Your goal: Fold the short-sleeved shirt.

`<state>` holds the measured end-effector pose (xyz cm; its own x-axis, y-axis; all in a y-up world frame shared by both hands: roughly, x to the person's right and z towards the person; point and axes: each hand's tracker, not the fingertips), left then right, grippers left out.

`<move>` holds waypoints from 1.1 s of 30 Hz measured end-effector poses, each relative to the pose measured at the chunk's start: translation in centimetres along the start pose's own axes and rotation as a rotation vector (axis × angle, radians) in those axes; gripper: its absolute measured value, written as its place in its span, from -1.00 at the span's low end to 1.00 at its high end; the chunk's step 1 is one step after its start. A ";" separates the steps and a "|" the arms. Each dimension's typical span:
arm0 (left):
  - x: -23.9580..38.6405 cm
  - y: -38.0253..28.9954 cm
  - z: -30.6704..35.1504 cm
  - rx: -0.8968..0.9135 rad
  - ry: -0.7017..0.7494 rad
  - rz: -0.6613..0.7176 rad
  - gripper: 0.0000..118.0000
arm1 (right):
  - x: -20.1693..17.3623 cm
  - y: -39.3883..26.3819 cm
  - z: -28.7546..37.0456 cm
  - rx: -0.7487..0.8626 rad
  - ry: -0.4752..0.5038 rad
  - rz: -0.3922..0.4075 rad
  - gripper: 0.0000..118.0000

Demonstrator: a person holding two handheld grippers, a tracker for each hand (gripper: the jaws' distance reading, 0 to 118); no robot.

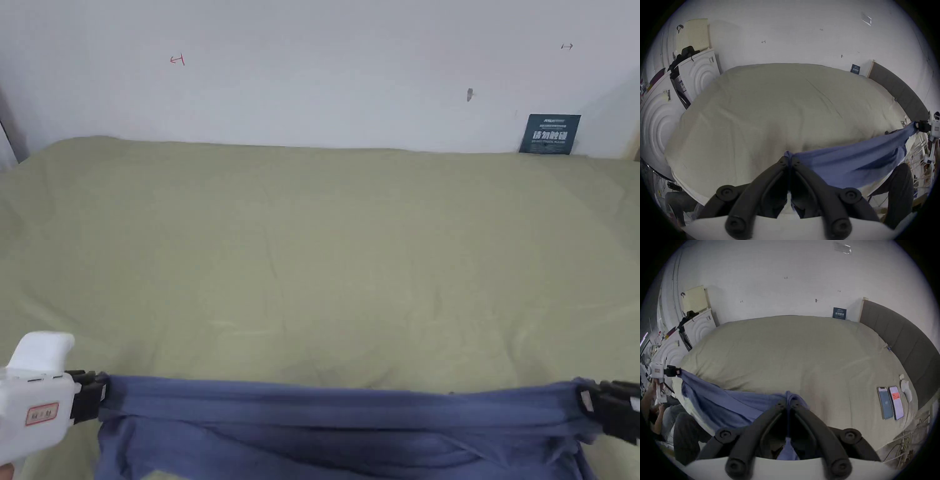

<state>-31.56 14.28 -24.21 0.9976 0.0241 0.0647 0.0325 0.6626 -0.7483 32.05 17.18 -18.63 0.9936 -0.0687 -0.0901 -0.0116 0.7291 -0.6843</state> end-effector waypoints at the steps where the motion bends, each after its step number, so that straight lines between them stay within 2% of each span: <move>1: -0.1 -0.7 0.1 -0.003 -0.003 0.000 -0.97 | -0.2 -1.1 0.1 -0.017 0.004 0.004 -0.96; 7: 0.1 -4.0 -0.6 -0.037 -0.008 -0.007 -0.97 | 0.4 -6.6 -2.3 -0.123 0.006 -0.019 -0.97; 12: 0.4 -5.3 -1.7 -0.082 0.000 -0.002 -0.96 | 0.4 -7.9 -4.2 -0.167 -0.008 -0.058 -0.97; 13: 0.4 -5.4 -1.8 -0.082 -0.001 0.000 -0.77 | 0.3 -7.8 -4.3 -0.167 -0.007 -0.061 -0.96; 14: 0.5 -5.5 -1.8 -0.083 -0.002 -0.001 -0.27 | 0.3 -7.7 -4.4 -0.166 -0.006 -0.065 -0.93; 15: 0.4 -5.3 -1.8 -0.092 -0.002 0.000 0.44 | 0.3 -7.8 -4.5 -0.168 -0.003 -0.062 -0.75; 17: 0.4 -5.3 -1.2 -0.087 0.023 0.001 0.81 | -0.1 -7.2 -3.9 -0.163 -0.012 -0.047 -0.47; 18: 0.4 -5.0 -0.3 -0.045 0.023 0.009 0.94 | -0.4 -6.9 -3.7 -0.160 -0.012 -0.041 -0.26; 19: 0.5 -4.6 0.3 -0.041 0.017 0.024 1.00 | -0.7 -6.6 -3.1 -0.138 0.000 -0.037 0.71; 20: 0.7 -4.2 1.0 -0.030 0.018 0.040 1.00 | -0.8 -6.4 -2.6 -0.107 0.016 -0.027 1.00; 21: 1.0 -3.8 1.7 -0.005 0.023 0.052 1.00 | -1.1 -5.9 -2.4 -0.077 -0.003 -0.048 0.88; 22: 1.4 -3.4 2.2 0.011 0.025 0.057 0.98 | -1.5 -5.5 -2.3 -0.033 -0.018 -0.056 0.76; 24: 2.0 -2.5 2.5 0.059 0.029 0.050 0.85 | -2.9 -3.3 -0.5 0.060 -0.031 -0.068 0.74; 25: 2.4 -2.2 2.8 0.075 0.039 0.044 0.49 | -3.4 -2.8 -0.2 0.087 -0.035 -0.076 0.58; 26: 3.0 -1.8 2.9 0.087 0.048 0.044 -0.06 | -4.2 -2.3 0.2 0.142 -0.065 -0.091 0.25; 27: 3.6 -1.6 3.2 0.112 0.064 0.053 -0.77 | -4.2 -2.4 -0.9 0.167 -0.098 -0.071 -0.38; 28: 3.2 -1.4 2.9 0.129 0.069 0.070 -1.00 | -4.5 -2.9 -0.7 0.249 -0.170 -0.069 -1.00; 30: 3.0 -0.5 2.9 0.101 0.005 0.127 -1.00 | -5.4 -3.1 -0.8 0.229 -0.119 -0.086 -1.00; 33: 1.3 -0.7 3.1 0.115 -0.023 0.225 -1.00 | -8.5 -1.3 0.4 0.283 -0.143 -0.052 -1.00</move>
<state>-30.50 16.17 -21.60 0.9773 0.1965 -0.0795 -0.1988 0.7191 -0.6659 23.68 17.11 -16.68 0.9980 -0.0291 0.0560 0.0514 0.8891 -0.4548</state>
